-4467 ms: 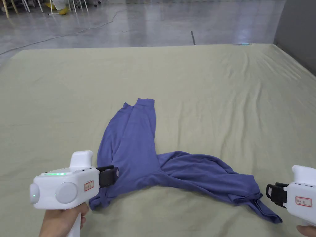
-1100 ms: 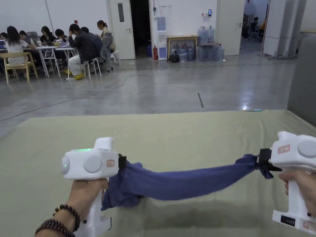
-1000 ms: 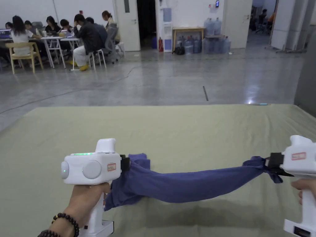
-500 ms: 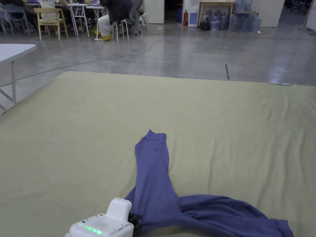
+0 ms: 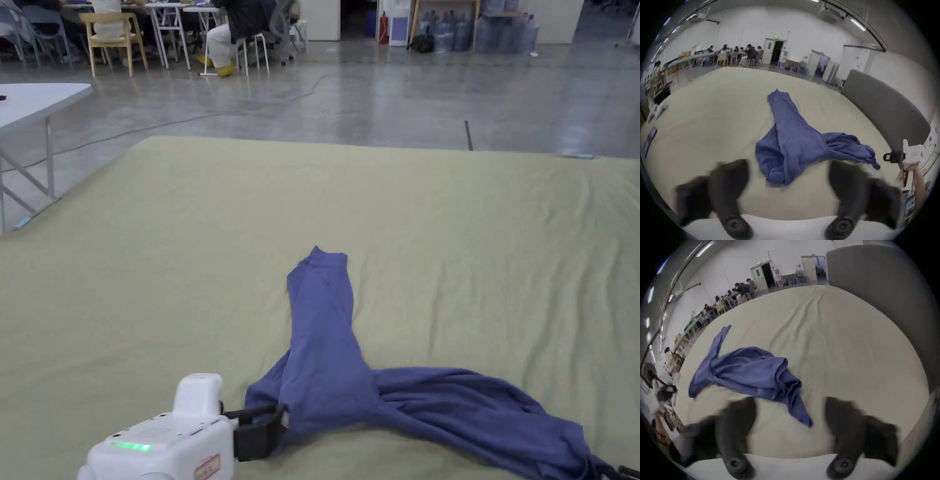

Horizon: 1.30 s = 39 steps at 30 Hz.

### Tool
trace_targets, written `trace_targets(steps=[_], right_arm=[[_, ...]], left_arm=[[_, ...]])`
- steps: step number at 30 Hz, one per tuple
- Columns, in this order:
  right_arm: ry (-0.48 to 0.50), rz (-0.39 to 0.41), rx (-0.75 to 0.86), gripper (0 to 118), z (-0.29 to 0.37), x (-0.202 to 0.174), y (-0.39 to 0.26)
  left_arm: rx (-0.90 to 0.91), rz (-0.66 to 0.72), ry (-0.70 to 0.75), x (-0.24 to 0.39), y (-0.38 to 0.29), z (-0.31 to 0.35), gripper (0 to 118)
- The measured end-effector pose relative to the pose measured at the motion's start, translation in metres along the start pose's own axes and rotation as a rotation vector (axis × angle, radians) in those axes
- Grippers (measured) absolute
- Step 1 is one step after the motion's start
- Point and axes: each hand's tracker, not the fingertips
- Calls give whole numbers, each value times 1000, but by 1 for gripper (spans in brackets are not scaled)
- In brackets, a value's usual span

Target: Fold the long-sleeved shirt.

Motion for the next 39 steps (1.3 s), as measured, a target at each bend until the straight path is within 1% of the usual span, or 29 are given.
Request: trace_targets(steps=[1, 2, 3, 4, 6, 7, 8, 12, 13, 14, 15, 16, 18, 19, 23, 24, 25, 27, 28, 29, 30, 31, 33, 34, 35, 37, 38, 39], right_arm=[[24, -15, 0, 23, 6, 0, -6], [24, -29, -4, 2, 7, 0, -13], [10, -30, 6, 2, 17, -11, -13], [12, -26, 0, 2, 19, -13, -16], [18, 0, -22, 2, 21, -19, -18], [23, -4, -30, 2, 5, -10, -18], [24, -3, -31, 2, 3, -10, -16], [28, -2, -24, 2, 0, -11, -4], [27, -1, -21, 2, -1, -11, -1], [27, -1, -19, 2, -2, -10, 3], [24, 9, 4, 2, 7, -16, -3], [24, 9, 7, 2, 8, -17, -3], [25, 7, 5, 2, 10, -18, -3], [27, 5, 0, 2, 9, -17, -1], [14, 9, -16, 2, 11, -17, -2], [6, 10, -22, 2, 11, -16, -3], [-1, 12, -29, 2, 11, -15, -4], [-18, 15, -44, 2, 7, -13, -3], [-26, 19, -50, 2, 5, -12, -3], [-33, 23, -54, 2, 3, -13, -3], [-38, 27, -56, 2, 2, -13, -3], [-40, 30, -59, 2, -1, -14, -1], [-34, 33, -68, 2, -6, -17, 4], [-32, 36, -70, 2, -7, -19, 7], [-29, 43, -67, 2, -8, -22, 12], [-13, 62, -48, 2, -6, -29, 27], [1, 76, -32, 2, -6, -33, 38], [17, 98, -15, 2, -7, -39, 51]], left_arm=[[22, 30, -7, -5, -7, 9, 22], [18, 44, 7, -9, -12, 13, 0], [38, 57, 85, -15, -19, 22, 0], [14, 40, 47, -18, -21, 24, 0], [-11, 47, 59, -24, -24, 25, 0], [-12, 48, 63, -26, -23, 25, 0], [16, 24, 69, -26, -24, 14, 0], [19, 27, 46, -25, 2, -2, 0], [6, 24, 56, -25, 11, -13, 18], [-13, 17, 82, -26, 21, -28, 75], [-35, 4, 128, -30, 30, -46, 102], [-90, 18, 150, -32, 35, -63, 101], [-123, 32, 158, -43, 47, -99, 100], [-176, 39, 182, -45, 50, -111, 100], [-280, -12, 267, -48, 53, -159, 99], [-295, -6, 256, -43, 48, -164, 98], [-288, -16, 236, -37, 44, -166, 93], [-262, -146, 295, -20, 34, -164, 92], [-253, -203, 305, -17, 30, -166, 86], [-226, -217, 284, -14, 30, -159, 64], [-215, -179, 203, -9, 28, -154, 29], [-227, -184, 173, -2, 25, -152, 2], [-263, -260, 180, 8, 20, -153, 1], [-233, -292, 214, 11, 20, -151, 1], [-233, -273, 204, 11, 24, -149, 1], [-204, -186, 157, 6, 32, -141, 1], [-176, -174, 161, 6, 37, -135, 1], [-170, -200, 172, 6, 45, -128, 1]])
